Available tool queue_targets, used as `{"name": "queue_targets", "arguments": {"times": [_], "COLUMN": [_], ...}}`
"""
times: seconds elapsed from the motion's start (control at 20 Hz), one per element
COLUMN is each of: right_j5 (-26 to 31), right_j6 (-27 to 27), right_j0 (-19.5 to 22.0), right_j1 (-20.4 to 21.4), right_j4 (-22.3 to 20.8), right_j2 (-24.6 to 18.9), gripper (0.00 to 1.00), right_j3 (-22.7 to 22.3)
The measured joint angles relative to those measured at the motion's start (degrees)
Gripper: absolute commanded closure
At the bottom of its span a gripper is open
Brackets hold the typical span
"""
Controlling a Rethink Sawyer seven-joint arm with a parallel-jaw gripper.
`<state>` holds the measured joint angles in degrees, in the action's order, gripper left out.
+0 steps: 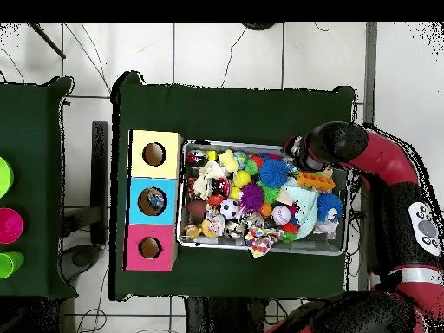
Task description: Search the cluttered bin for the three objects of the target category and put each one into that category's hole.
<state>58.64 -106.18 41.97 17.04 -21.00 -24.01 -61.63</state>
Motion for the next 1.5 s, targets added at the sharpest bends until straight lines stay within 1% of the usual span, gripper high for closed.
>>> {"name": "queue_targets", "arguments": {"times": [0.25,0.5,1.0,1.1,1.15,1.3,1.5], "right_j5": [2.2,3.9,4.0,4.0,4.0,4.0,4.0], "right_j6": [0.4,1.6,5.0,5.1,5.1,5.1,5.1], "right_j0": [0.0,0.0,-0.3,-0.8,-1.8,-3.0,-5.7], "right_j1": [-1.4,-1.7,-2.1,-1.7,-1.0,-0.1,2.0], "right_j4": [0.0,0.0,-1.2,-2.3,-3.9,-5.6,-8.1], "right_j2": [-0.7,-1.6,-2.3,-2.1,-1.7,-1.0,0.1], "gripper": [0.00,0.00,0.00,0.00,0.00,0.00,0.00], "right_j3": [0.0,0.0,0.0,0.0,0.0,0.0,0.0]}}
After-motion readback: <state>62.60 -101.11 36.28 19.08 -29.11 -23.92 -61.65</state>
